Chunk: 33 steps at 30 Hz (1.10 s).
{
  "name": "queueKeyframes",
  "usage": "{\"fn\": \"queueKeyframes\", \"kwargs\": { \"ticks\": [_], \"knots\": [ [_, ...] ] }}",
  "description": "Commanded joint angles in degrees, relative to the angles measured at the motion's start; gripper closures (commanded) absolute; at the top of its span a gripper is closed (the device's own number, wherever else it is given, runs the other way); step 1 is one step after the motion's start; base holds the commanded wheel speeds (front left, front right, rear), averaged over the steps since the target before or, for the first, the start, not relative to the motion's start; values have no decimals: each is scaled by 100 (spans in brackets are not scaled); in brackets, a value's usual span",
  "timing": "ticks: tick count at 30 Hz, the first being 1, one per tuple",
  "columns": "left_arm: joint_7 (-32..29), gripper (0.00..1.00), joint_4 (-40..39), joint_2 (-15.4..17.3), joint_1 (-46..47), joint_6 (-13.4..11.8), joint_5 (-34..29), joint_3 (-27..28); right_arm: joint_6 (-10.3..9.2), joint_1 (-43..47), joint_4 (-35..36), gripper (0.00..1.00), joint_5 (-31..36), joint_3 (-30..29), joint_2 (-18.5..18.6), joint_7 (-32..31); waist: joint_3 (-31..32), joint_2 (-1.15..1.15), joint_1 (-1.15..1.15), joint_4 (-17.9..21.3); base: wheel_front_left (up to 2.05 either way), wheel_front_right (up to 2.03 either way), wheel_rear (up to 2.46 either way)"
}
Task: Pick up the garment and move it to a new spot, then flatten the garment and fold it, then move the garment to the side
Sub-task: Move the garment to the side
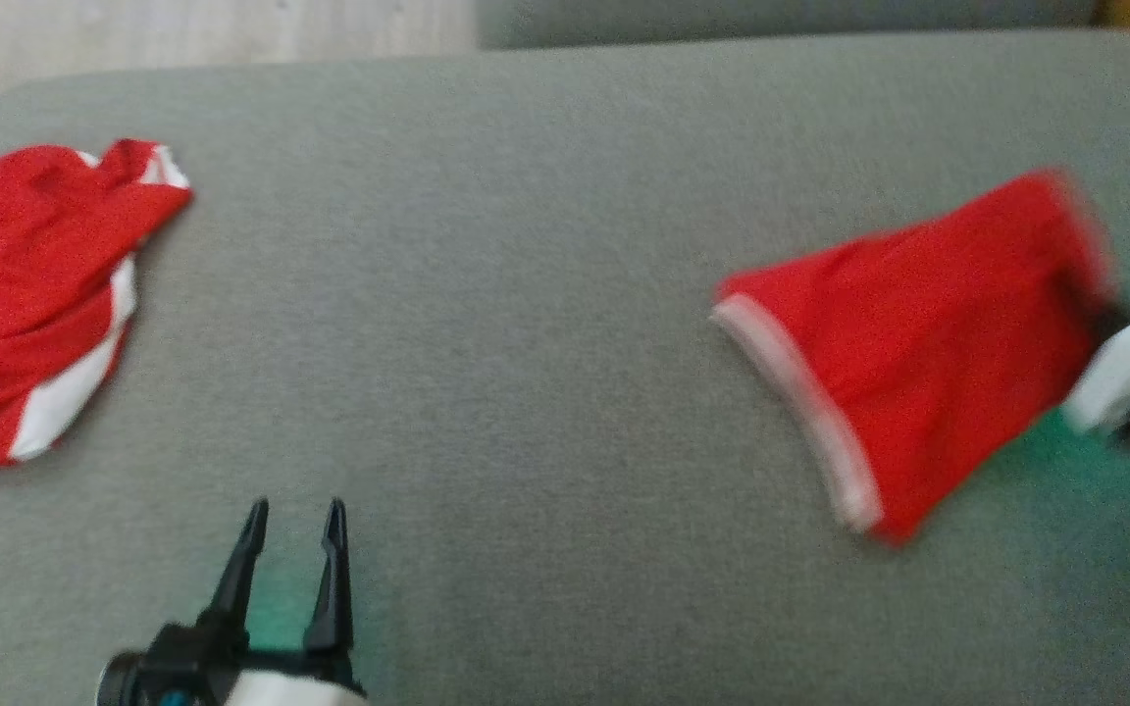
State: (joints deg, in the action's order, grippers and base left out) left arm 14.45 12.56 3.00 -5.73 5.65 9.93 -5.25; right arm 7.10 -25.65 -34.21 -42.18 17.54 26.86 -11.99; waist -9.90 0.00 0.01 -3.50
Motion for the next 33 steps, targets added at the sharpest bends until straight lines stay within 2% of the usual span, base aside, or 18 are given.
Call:
{"fn": "queueKeyframes", "kwargs": {
  "ticks": [1, 7, 13, 14, 15, 20, 23, 24, 26, 27, 29, 33],
  "knots": [
    [55, 0, -204, 34, 309, 38, -78, 197, 39, -333, -1, 100, 197, -202, 368, 232, -372, 0, -1, 314, 0, 0, 0],
    [55, 0, -370, 380, 644, 116, -217, 235, 39, -1142, -923, 100, 1237, -1175, 1052, 760, -970, 0, -1, 481, 0, 0, 0],
    [55, 0, -494, 530, 737, 142, -213, 286, 39, -1710, -1799, 100, 2189, -2051, 1279, 1234, -1230, 0, -1, 446, 0, 0, 0],
    [55, 0, -501, 527, 720, 144, -218, 285, 39, -1776, -1893, 53, 2436, -2164, 1306, 1409, -1244, 0, -1, 441, 0, 0, 0],
    [55, 0, -506, 520, 707, 145, -223, 282, 39, -1834, -1991, 0, 2689, -2275, 1309, 1553, -1251, 0, -1, 436, 0, 0, 0],
    [55, 0, -490, 389, 677, 150, -186, 274, 39, -1995, -2041, 0, 3898, -2892, 1053, 2368, -1076, 0, -1, 374, 0, 0, 0],
    [55, 0, -486, 290, 664, 151, -158, 279, 39, -1865, -1604, 0, 4367, -3211, 654, 2606, -880, 0, -1, 324, 0, 0, 0],
    [55, 0, -486, 290, 664, 151, -158, 279, 39, -1865, -1604, 0, 4367, -3211, 654, 2606, -880, 0, -1, 324, 0, 0, 0],
    [55, 0, -468, 228, 637, 151, -134, 296, 39, -1621, -1145, 0, 4565, -3232, 293, 2663, -716, 0, -1, 292, 0, 0, 0],
    [55, 0, -443, 172, 597, 152, -112, 302, 39, -1284, -588, 0, 4692, -3164, -58, 2685, -548, 0, -1, 256, 0, 0, 0],
    [55, 0, -408, 119, 549, 151, -84, 303, 39, -868, -11, 0, 4671, -3018, -433, 2692, -358, 0, -1, 214, 0, 0, 0],
    [55, 0, -335, 44, 432, 143, -48, 255, 39, 139, 1069, 0, 4554, -2754, -1017, 2696, 5, 0, -1, 109, 0, 0, 0]
  ]
}}
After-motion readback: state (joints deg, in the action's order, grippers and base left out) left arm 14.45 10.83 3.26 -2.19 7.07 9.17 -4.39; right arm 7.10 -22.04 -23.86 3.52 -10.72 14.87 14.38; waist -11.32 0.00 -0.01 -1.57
